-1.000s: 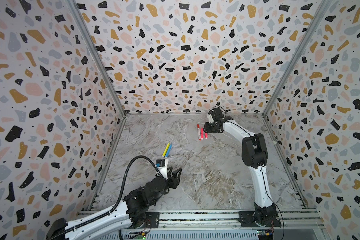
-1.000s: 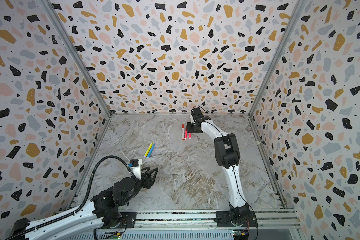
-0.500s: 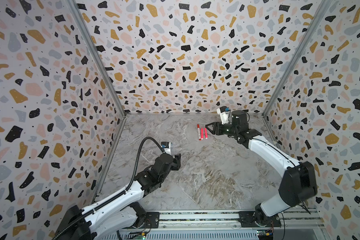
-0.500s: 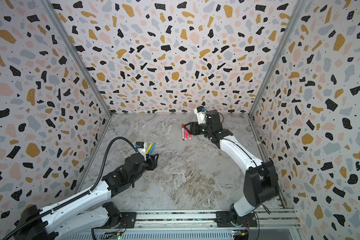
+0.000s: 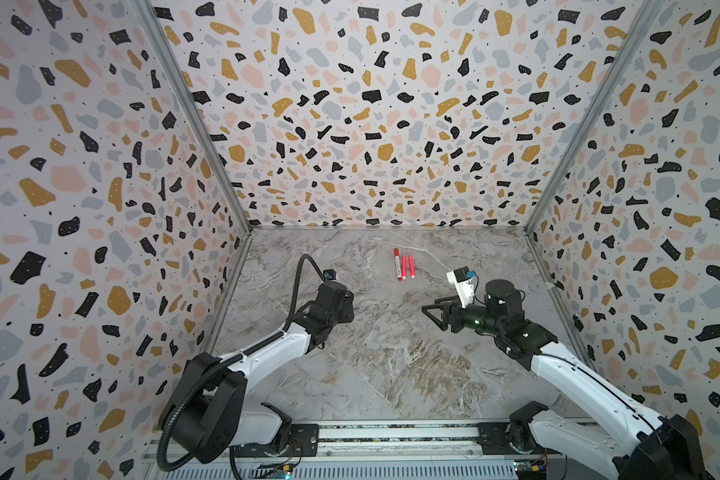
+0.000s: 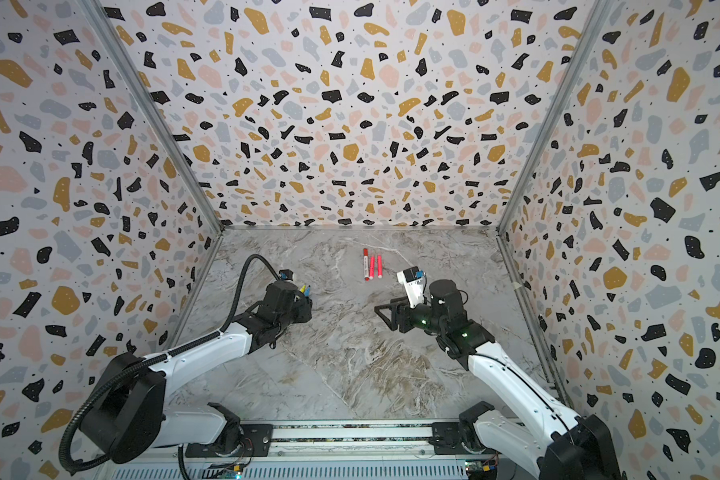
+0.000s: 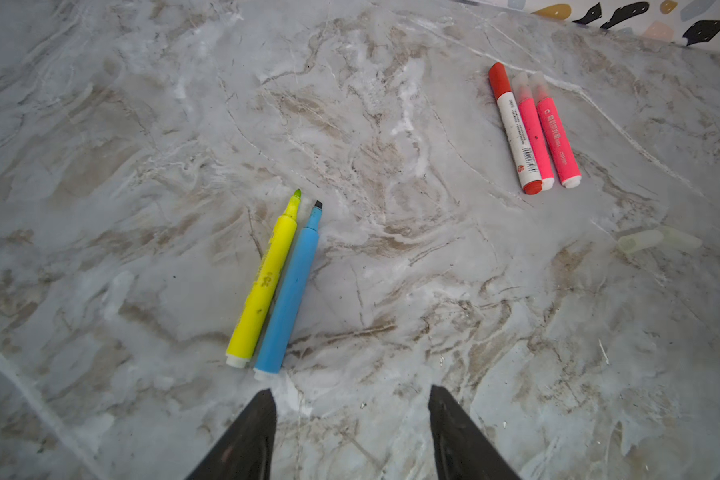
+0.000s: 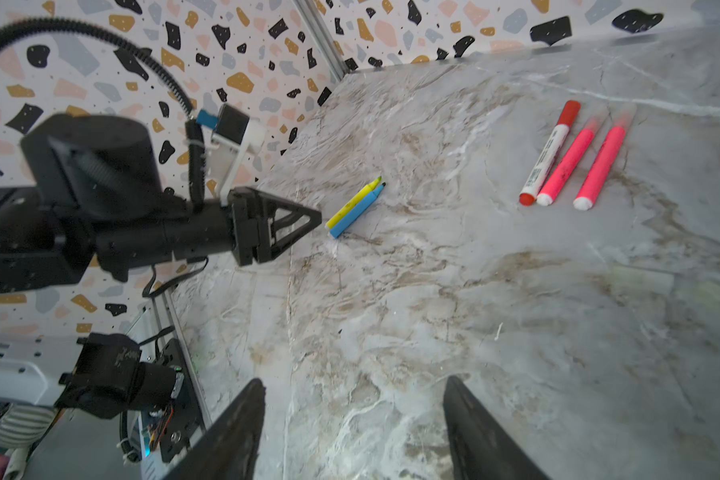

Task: Insert the pens into the pen caps
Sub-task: 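Open the right gripper and withdraw it while the left gripper moves toward the highlighters, then lower the left gripper over the blue highlighter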

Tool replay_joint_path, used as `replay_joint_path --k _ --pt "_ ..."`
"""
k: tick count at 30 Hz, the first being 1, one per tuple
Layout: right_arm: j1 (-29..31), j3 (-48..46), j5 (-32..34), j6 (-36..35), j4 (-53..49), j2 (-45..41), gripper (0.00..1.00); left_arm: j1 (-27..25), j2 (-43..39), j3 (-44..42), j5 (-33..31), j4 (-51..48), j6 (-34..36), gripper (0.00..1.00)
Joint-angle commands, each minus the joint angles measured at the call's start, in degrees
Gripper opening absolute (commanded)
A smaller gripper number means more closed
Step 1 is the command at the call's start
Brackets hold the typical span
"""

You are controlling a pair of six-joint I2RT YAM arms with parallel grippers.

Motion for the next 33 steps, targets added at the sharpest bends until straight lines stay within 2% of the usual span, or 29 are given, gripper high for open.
replay_joint_path --k 1,6,11,19,33 --pt "0.4 -3.1 -0.1 0.9 -1.7 -5.0 0.69 1.1 3.3 2.5 0.3 1.2 2.8 0.58" --pt "0.4 -8.8 0.8 3.3 -2.3 -12.8 0.69 2.3 7.8 4.4 0.0 1.3 4.0 0.56" --pt "0.5 -11.7 1.9 5.2 -3.7 -16.7 0.68 3.5 11.6 6.2 0.0 1.8 5.2 0.55" --pt "0.5 -13.9 3.1 7.1 -4.1 -18.5 0.67 4.8 16.3 9.0 0.8 1.4 6.8 0.50" --pt "0.5 -12.8 2.9 8.1 -5.2 -19.2 0.66 5.8 20.7 11.6 1.2 0.8 7.9 0.48"
